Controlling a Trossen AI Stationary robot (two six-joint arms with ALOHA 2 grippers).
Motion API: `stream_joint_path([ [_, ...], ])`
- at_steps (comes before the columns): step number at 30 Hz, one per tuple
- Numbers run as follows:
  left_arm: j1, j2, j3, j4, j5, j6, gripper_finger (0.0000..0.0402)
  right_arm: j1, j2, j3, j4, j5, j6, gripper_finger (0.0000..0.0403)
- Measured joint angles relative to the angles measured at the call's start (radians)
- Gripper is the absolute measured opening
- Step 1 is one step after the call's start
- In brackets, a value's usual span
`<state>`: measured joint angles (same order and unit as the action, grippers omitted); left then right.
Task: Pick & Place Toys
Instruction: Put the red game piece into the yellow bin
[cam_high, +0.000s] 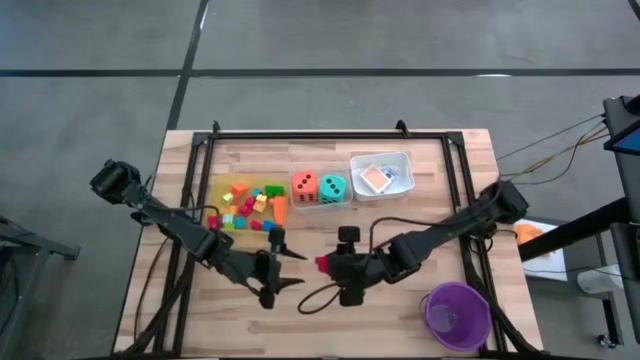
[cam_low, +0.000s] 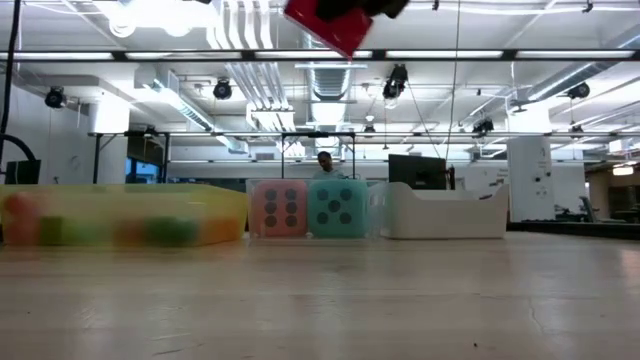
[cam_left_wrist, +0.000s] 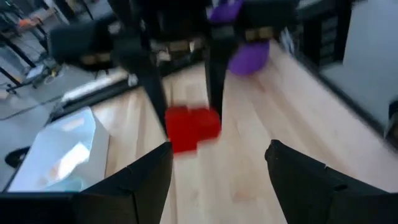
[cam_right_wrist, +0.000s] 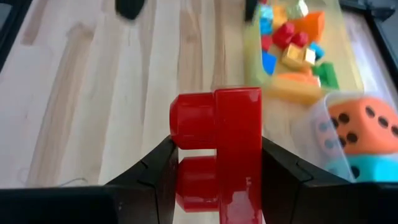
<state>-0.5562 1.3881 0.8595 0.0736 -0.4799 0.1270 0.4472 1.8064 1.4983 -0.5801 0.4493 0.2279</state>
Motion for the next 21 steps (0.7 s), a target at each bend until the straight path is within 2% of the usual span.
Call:
stream_joint_path([
  [5, 0.003, 0.008, 0.001, 0.055, -0.059, -0.015, 0.0253, 0.000, 0.041, 0.073, 0.004, 0.000, -0.047, 0.0153],
  [12, 0.008, 0.009, 0.001, 0.058, -0.056, -0.101, 0.0254, -0.004, 0.057, 0.101, 0.017, 0.009, -0.071, 0.0153],
  [14, 0.010, 0.009, 0.001, 0.058, -0.027, -0.118, 0.0257, -0.004, 0.057, 0.101, 0.015, 0.025, -0.072, 0.0153],
  [21, 0.013, 0.009, 0.018, 0.049, 0.004, -0.149, 0.0326, -0.007, 0.057, 0.101, 0.016, 0.025, -0.075, 0.0153],
])
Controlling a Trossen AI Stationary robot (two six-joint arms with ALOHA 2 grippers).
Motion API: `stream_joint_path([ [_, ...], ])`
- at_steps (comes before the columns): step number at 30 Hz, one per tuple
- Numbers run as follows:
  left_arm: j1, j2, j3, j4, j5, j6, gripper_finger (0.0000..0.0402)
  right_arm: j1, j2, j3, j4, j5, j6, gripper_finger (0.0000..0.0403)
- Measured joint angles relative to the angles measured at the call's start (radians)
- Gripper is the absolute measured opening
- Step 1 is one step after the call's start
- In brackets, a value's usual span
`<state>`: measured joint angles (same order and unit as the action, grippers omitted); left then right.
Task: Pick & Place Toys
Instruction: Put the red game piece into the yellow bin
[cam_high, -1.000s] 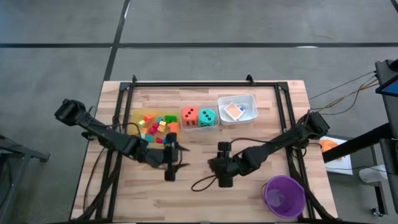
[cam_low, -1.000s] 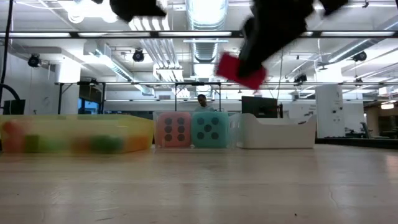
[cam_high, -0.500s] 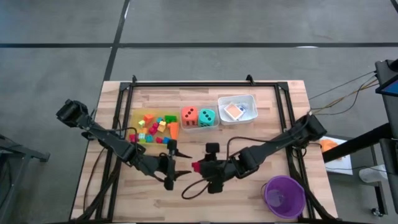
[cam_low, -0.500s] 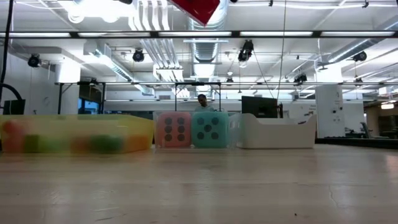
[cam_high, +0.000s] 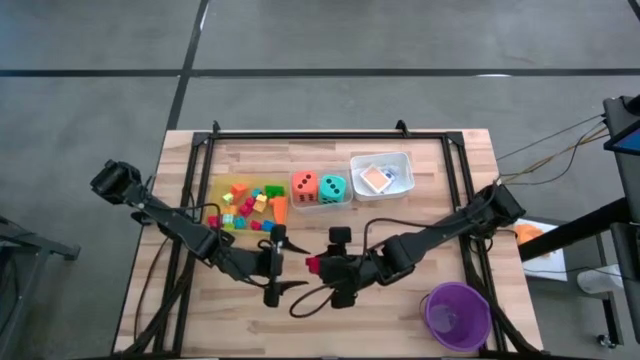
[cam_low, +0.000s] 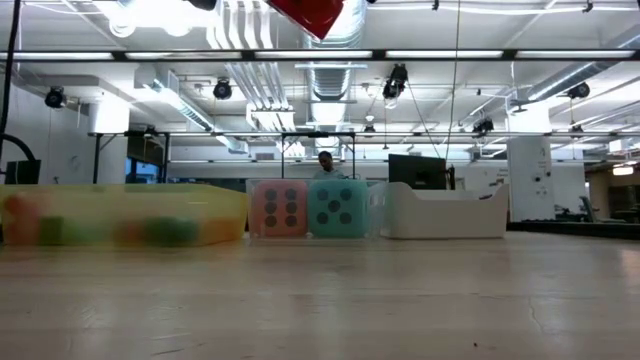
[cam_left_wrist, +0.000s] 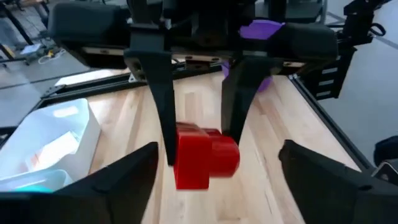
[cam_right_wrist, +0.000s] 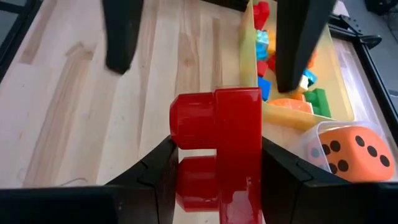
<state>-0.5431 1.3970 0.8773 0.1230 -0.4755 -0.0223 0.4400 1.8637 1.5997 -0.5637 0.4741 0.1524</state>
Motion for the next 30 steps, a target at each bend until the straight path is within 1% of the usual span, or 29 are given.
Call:
stream_joint_path([
  [3, 0.002, 0.010, 0.009, 0.001, -0.005, 0.018, 0.0358, -0.001, 0.000, 0.000, 0.022, 0.000, 0.000, 0.0153],
  [6, 0.005, 0.031, 0.014, 0.000, -0.008, 0.037, 0.0378, 0.000, 0.000, 0.000, 0.038, 0.000, 0.000, 0.0153],
  [9, 0.007, 0.055, 0.024, -0.003, -0.012, 0.073, 0.0384, 0.000, 0.000, 0.000, 0.047, -0.002, 0.000, 0.0153],
  [15, 0.009, 0.080, 0.044, -0.004, -0.015, 0.128, 0.0381, 0.000, 0.000, 0.000, 0.057, -0.004, -0.003, 0.0153],
  [19, 0.009, 0.079, 0.047, 0.000, -0.014, 0.127, 0.0352, 0.000, 0.000, 0.000, 0.053, -0.007, -0.007, 0.0153],
  [23, 0.009, 0.079, 0.047, 0.000, 0.005, 0.126, 0.0307, 0.001, 0.000, 0.000, 0.053, -0.017, -0.006, 0.0153],
  [30, 0.009, 0.079, 0.047, 0.000, 0.002, 0.124, 0.0234, 0.003, 0.000, -0.001, 0.071, -0.042, -0.004, 0.0153],
])
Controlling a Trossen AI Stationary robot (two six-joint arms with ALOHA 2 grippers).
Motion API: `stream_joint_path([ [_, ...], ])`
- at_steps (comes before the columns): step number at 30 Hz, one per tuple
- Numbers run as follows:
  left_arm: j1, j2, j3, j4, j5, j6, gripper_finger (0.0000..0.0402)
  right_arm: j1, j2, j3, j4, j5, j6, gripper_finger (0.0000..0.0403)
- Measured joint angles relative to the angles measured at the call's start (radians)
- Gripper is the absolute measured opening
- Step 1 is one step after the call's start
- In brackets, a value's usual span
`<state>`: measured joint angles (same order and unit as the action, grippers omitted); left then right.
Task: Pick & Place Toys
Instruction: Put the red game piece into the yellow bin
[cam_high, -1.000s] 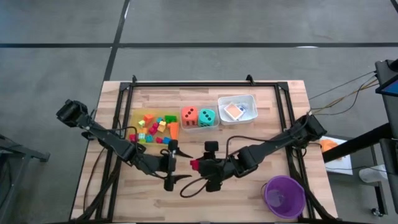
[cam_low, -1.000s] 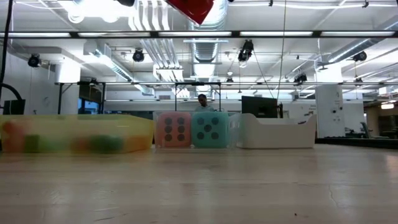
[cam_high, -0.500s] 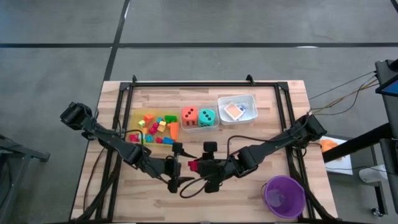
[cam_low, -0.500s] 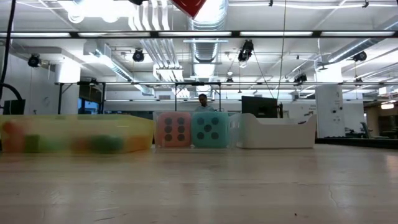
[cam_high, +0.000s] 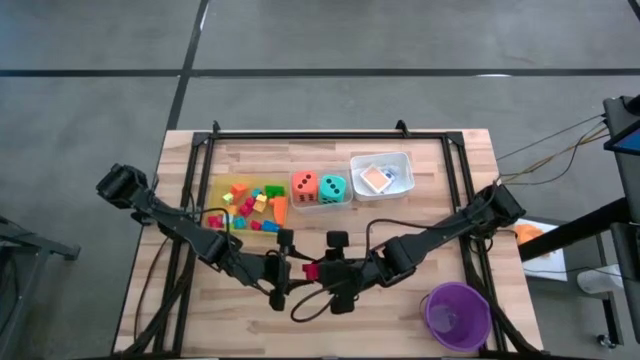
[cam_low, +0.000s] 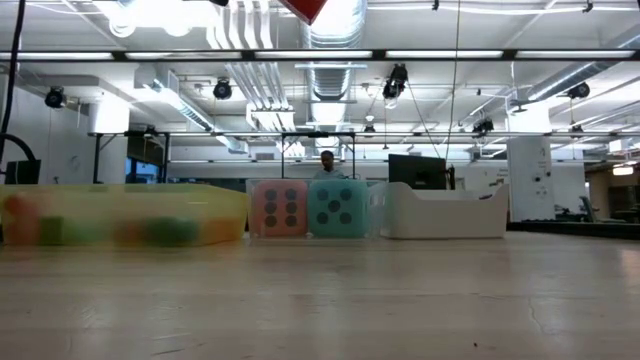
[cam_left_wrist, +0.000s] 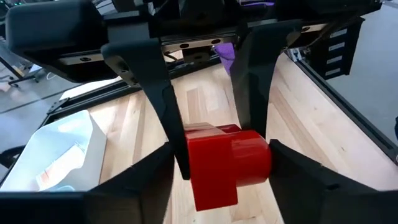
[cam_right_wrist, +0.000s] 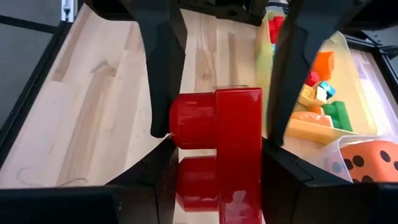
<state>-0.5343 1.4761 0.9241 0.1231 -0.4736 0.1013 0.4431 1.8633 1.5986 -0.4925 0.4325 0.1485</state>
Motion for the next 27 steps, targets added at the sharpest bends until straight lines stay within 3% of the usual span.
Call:
stream_joint_path([
  [8, 0.000, -0.001, 0.000, -0.013, -0.003, -0.008, 0.0139, 0.000, 0.000, -0.002, 0.004, 0.011, -0.029, 0.0153],
  [20, -0.001, -0.002, 0.002, -0.013, -0.002, -0.031, 0.0139, 0.004, 0.000, -0.002, 0.036, 0.004, -0.051, 0.0153],
  [27, -0.001, -0.002, 0.007, -0.018, 0.003, -0.056, 0.0139, 0.003, 0.000, -0.002, 0.037, -0.060, -0.034, 0.0153],
])
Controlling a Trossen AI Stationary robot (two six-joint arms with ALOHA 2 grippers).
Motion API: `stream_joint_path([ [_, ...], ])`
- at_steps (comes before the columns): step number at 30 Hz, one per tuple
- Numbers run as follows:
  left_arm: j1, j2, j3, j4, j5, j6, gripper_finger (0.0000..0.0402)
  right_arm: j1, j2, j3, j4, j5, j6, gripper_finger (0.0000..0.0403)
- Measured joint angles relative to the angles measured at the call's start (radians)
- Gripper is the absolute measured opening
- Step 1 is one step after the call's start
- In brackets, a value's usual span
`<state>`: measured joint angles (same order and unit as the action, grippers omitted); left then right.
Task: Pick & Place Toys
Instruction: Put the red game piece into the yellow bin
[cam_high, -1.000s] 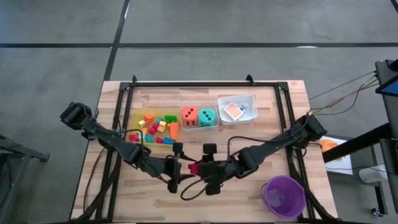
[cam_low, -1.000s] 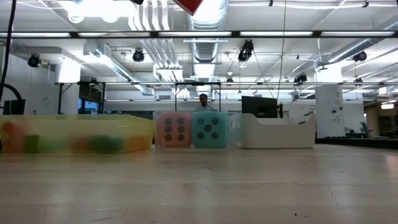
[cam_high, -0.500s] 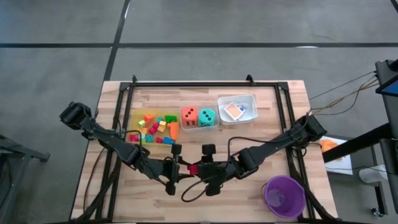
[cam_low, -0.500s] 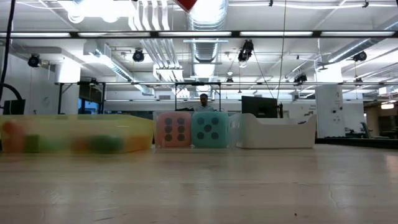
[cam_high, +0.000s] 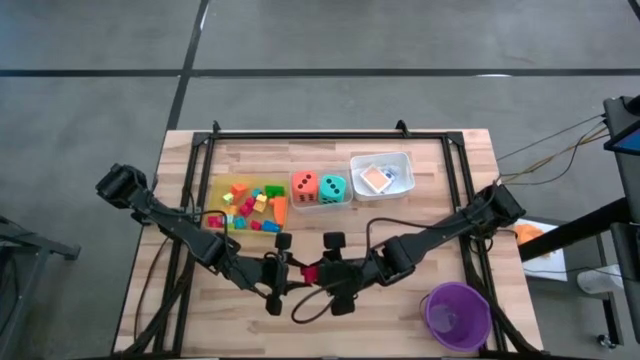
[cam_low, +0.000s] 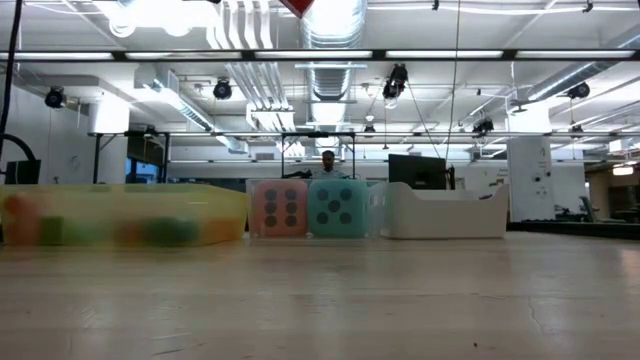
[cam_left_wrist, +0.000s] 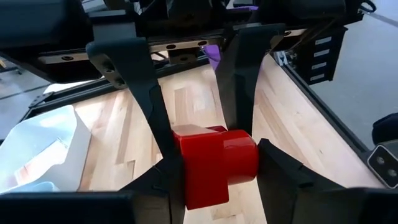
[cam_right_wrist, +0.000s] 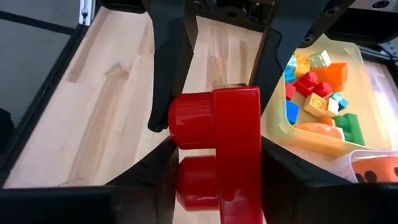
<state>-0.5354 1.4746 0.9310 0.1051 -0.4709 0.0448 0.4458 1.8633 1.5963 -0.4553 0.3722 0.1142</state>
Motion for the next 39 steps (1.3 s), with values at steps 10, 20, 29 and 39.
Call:
stream_joint_path([
  [10, 0.001, 0.002, 0.015, -0.005, -0.004, 0.011, 0.0052, -0.002, -0.003, 0.004, 0.021, 0.000, 0.052, 0.0366],
  [20, 0.003, 0.005, 0.018, -0.031, -0.008, 0.006, 0.0000, 0.002, -0.006, 0.009, 0.038, -0.006, 0.021, 0.0371],
  [29, 0.002, 0.002, 0.018, -0.077, -0.049, -0.062, 0.0001, 0.002, -0.005, 0.005, 0.028, 0.076, 0.019, 0.0297],
  [39, 0.036, -0.002, 0.069, -0.285, -0.130, -0.233, 0.0001, 0.004, -0.005, 0.013, 0.010, 0.115, 0.054, 0.0231],
])
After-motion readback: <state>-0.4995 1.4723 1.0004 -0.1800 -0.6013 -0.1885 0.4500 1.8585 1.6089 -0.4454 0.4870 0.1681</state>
